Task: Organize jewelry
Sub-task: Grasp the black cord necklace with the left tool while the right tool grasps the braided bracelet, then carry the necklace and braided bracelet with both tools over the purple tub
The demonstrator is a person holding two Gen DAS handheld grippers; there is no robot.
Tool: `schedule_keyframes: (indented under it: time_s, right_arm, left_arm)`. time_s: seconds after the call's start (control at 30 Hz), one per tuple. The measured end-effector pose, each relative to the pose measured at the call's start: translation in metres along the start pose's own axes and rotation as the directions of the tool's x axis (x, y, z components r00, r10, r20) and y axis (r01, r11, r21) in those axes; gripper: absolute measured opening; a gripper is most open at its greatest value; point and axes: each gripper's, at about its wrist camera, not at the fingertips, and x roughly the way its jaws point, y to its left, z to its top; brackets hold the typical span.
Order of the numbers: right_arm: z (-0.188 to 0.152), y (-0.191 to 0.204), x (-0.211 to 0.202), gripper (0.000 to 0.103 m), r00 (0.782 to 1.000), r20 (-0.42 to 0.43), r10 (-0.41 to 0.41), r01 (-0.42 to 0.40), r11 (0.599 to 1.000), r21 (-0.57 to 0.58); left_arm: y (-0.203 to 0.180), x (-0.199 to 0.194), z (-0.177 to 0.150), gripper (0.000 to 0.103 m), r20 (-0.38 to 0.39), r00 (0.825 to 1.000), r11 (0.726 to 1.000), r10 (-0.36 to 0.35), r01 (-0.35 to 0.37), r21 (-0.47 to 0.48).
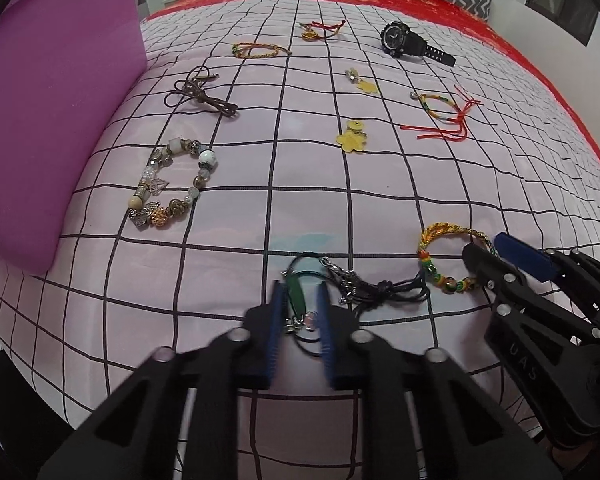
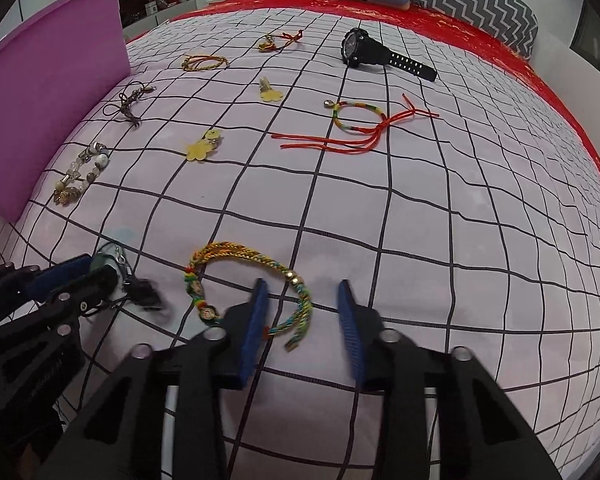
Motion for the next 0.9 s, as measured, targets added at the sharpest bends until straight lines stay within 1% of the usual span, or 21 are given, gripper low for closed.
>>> schedule_keyframes:
  time_s: [0.1,0.17,0.23,0.37,0.5,0.67,0.9]
  right_arm:
    - [0.0,-0.002,-0.002,0.006,1.0,0.003,0.02,-0.02,1.0,0.016]
    - [0.0,-0.005,-0.004,0.005,0.999,0.01,0.038,-0.038,0.999,0.034]
    - [-0.001,-0.007,-0.008,0.005,0.999,0.009,0.052,-0.052,0.997,0.052]
    - [-0.001,-0.009,-0.02,0.005,0.996,0.029,0.081,-0.083,0.994,0.068]
    - [0.005,-0.007,-0.038,0.005,0.992,0.066,0.103,-0.108,0.992,0.071]
    - [0.017,0.0,-0.069,0.005,0.984,0.13,0.125,-0.134,0.989,0.064]
    - [0.04,0.015,-0.11,0.005,0.964,0.209,0.164,-0.174,0.984,0.032]
  left_arm:
    - [0.005,-0.001,0.002,0.005,-0.001,0.999,0.999,-0.042,0.042,-0.013]
    - [0.007,-0.004,0.001,0.005,0.001,0.998,0.998,-0.065,0.065,-0.018]
    - [0.009,-0.008,0.002,0.005,0.005,0.997,0.997,-0.08,0.08,-0.023]
    - [0.013,-0.023,0.006,0.005,0.039,0.994,0.994,-0.103,0.104,-0.02]
    - [0.017,-0.046,0.011,0.005,0.09,0.991,0.994,-0.104,0.106,-0.017]
    - [0.028,-0.08,0.019,0.005,0.156,0.981,0.993,-0.115,0.119,-0.02]
    - [0.056,-0.133,0.034,0.005,0.265,0.959,0.991,-0.099,0.12,-0.064]
